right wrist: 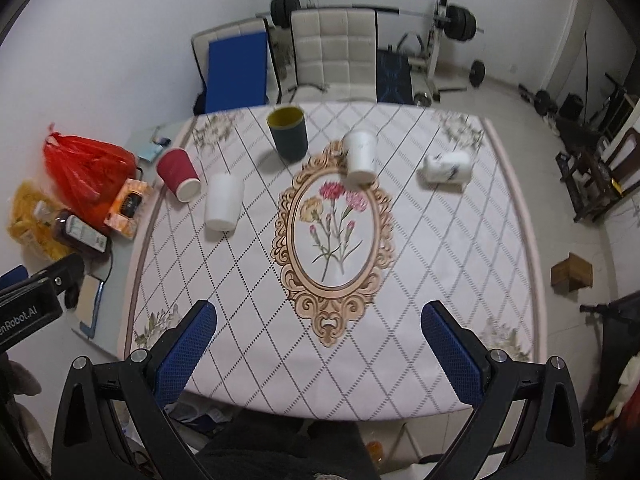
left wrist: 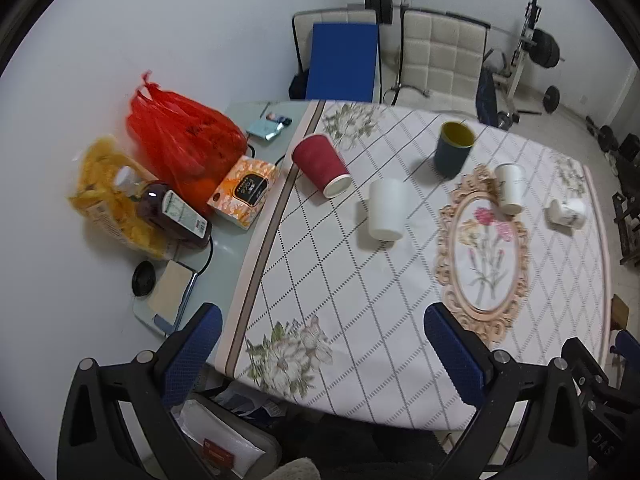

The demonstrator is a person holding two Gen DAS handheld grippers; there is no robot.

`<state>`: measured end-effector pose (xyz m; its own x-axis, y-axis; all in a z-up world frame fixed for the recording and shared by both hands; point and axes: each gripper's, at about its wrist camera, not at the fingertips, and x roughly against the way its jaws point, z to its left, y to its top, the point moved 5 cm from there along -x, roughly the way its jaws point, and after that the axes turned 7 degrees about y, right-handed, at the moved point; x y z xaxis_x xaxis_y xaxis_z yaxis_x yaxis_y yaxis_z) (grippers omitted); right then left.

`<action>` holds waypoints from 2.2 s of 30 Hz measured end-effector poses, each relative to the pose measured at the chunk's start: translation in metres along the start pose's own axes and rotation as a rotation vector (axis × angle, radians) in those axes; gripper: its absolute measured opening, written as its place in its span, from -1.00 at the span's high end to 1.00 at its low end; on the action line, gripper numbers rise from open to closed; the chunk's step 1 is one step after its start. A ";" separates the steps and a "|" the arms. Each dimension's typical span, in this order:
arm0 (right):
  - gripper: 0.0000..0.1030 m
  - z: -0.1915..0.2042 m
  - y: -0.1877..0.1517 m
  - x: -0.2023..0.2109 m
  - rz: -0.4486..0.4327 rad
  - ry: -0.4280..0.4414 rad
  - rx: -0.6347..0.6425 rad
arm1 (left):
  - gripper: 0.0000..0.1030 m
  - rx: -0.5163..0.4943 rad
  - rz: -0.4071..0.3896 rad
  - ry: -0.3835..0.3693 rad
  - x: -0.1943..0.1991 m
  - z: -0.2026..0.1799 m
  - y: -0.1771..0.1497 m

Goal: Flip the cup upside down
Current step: 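Reach the left gripper to the upright red ribbed cup and close on it, then lift the red cup off the table with the left gripper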

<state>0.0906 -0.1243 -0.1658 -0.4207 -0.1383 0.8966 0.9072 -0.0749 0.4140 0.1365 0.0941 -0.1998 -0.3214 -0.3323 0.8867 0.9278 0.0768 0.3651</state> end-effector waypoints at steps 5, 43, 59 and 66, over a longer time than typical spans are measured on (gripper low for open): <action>-1.00 0.014 0.017 -0.073 0.091 -0.022 -0.057 | -1.00 -0.013 0.088 0.010 -0.064 0.010 0.027; -1.00 0.007 0.108 -0.336 0.364 -0.201 -0.156 | -0.64 0.091 0.480 -0.132 -0.341 -0.039 0.190; -1.00 0.010 0.111 -0.335 0.361 -0.210 -0.160 | -0.47 -0.077 0.399 -0.052 -0.337 -0.071 0.187; -1.00 0.005 0.108 -0.319 0.341 -0.199 -0.163 | -0.47 -0.097 0.392 -0.094 -0.297 -0.061 0.184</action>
<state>0.3227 -0.0835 -0.4067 -0.0725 0.0104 0.9973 0.9738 -0.2152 0.0730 0.4146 0.1500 -0.4134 0.0478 -0.2084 0.9769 0.9955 0.0896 -0.0296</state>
